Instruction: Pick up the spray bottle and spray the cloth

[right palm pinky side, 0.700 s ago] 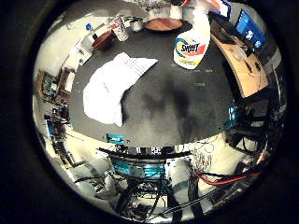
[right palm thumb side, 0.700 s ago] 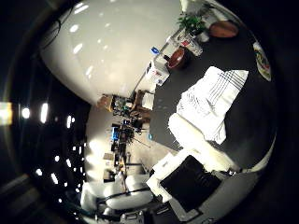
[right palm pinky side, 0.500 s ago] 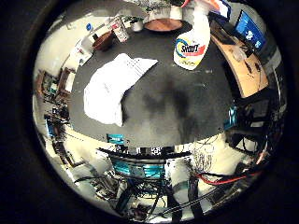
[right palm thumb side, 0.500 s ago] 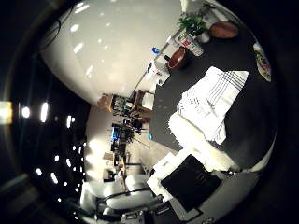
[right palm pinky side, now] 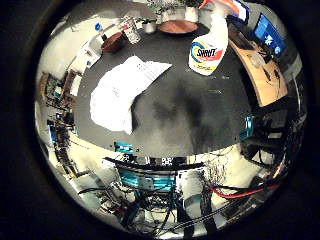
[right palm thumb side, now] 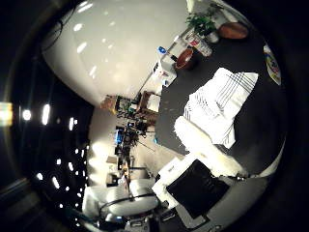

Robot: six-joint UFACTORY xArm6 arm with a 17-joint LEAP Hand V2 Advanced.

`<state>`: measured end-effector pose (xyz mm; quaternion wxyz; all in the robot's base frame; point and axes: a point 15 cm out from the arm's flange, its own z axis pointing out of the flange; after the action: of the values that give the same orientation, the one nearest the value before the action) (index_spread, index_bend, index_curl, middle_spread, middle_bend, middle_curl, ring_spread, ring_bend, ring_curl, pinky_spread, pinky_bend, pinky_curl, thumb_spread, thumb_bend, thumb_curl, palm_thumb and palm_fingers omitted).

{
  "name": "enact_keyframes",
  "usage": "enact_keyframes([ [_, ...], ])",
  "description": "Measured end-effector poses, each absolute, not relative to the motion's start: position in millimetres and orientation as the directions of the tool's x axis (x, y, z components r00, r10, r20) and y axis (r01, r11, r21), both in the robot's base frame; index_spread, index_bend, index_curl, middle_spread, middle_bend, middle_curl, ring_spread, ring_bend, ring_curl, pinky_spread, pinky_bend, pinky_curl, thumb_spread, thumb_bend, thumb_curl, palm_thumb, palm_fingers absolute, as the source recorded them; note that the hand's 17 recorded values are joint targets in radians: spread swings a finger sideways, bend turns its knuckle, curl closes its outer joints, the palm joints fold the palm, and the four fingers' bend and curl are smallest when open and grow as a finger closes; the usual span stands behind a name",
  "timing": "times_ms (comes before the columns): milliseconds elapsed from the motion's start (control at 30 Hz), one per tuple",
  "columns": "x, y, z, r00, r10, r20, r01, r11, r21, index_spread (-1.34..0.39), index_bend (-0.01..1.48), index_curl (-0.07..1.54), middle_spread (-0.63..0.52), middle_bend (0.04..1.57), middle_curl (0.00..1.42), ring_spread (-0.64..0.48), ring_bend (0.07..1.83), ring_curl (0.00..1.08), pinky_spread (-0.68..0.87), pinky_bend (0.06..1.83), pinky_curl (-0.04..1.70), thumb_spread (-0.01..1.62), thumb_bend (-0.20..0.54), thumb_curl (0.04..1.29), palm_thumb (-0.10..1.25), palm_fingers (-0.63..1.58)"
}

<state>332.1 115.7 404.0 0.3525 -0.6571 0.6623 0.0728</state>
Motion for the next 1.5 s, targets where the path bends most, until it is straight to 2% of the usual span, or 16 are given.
enact_keyframes([
  [367,323,93,438,0.133,-0.863,-0.487,-0.871,0.133,-0.473,-0.25,0.18,0.33,0.14,0.19,0.30,0.28,0.43,0.19,0.59,0.87,0.09,1.04,-0.022,0.51,0.69,0.30],
  [700,328,10,453,-0.007,-0.916,-0.402,-0.794,0.249,-0.554,-0.24,0.17,0.32,0.14,0.19,0.30,0.28,0.42,0.19,0.59,0.88,0.09,1.03,-0.028,0.51,0.66,0.29],
  [967,322,-56,461,-0.110,-0.928,-0.356,-0.722,0.320,-0.613,-0.21,0.17,0.31,0.18,0.19,0.31,0.30,0.40,0.19,0.60,0.91,0.10,1.03,-0.028,0.50,0.62,0.25],
  [1167,327,-77,470,-0.087,-0.907,-0.412,-0.653,0.364,-0.664,-0.17,0.17,0.31,0.21,0.19,0.30,0.31,0.40,0.20,0.61,0.99,0.12,1.06,-0.029,0.46,0.52,0.23],
  [1300,334,-107,467,-0.081,-0.874,-0.479,-0.579,0.432,-0.691,-0.15,0.17,0.30,0.22,0.19,0.30,0.32,0.41,0.20,0.62,1.02,0.12,1.07,-0.029,0.45,0.48,0.22],
  [1500,344,-151,444,-0.078,-0.829,-0.554,-0.533,0.504,-0.679,-0.12,0.17,0.30,0.22,0.20,0.31,0.33,0.43,0.21,0.62,1.06,0.13,1.08,-0.024,0.44,0.46,0.21],
])
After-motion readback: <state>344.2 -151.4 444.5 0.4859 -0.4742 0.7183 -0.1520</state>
